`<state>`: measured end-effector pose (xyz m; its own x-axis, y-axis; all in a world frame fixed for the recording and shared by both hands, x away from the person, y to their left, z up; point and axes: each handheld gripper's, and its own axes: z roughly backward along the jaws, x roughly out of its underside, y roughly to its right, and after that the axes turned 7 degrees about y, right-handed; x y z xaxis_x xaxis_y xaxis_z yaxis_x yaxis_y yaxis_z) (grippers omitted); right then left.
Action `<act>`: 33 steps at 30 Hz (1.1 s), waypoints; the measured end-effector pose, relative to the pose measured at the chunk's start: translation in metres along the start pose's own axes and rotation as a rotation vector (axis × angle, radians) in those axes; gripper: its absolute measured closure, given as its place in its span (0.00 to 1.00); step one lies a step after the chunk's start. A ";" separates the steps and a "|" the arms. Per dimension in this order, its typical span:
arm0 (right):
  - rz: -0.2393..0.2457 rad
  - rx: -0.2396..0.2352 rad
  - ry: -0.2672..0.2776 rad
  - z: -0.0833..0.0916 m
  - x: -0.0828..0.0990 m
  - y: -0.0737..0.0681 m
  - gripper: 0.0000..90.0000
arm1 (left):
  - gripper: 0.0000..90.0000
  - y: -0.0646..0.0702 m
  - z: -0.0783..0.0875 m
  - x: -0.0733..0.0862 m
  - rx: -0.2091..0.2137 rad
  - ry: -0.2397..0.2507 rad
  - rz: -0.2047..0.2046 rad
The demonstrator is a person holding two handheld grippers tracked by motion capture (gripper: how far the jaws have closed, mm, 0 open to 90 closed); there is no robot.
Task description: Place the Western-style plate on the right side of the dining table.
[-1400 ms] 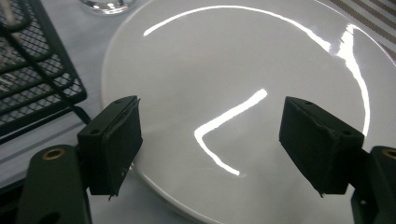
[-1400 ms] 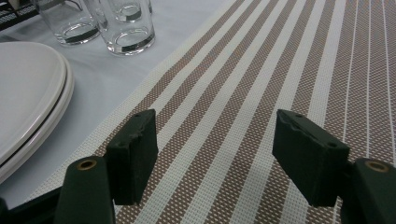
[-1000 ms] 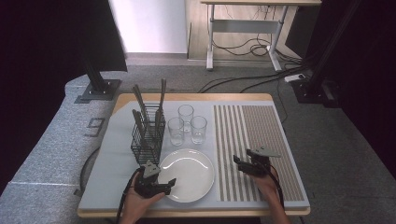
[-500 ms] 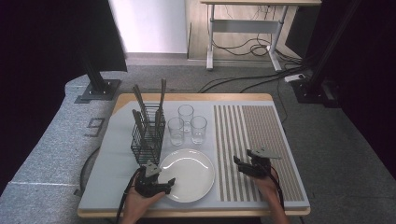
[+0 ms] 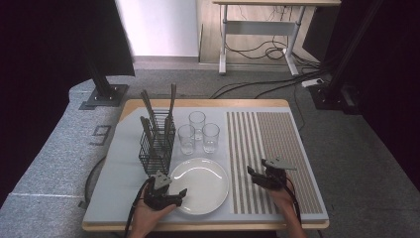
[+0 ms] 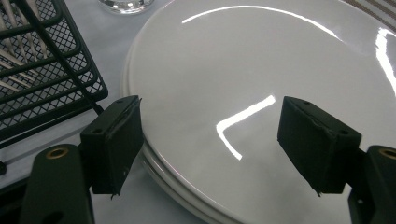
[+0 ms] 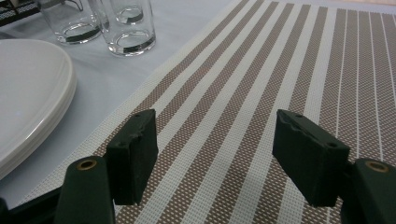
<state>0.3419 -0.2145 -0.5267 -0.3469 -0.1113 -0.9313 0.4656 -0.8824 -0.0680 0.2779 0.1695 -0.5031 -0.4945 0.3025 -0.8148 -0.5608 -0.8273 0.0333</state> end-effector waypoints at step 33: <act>0.032 -0.136 0.039 -0.013 -0.027 -0.063 0.37 | 0.28 -0.002 -0.005 0.000 0.037 0.034 0.037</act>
<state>0.3327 -0.1499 -0.5017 -0.2993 -0.1182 -0.9468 0.5827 -0.8084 -0.0833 0.2826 0.1686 -0.5059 -0.4930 0.2557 -0.8316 -0.5673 -0.8192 0.0844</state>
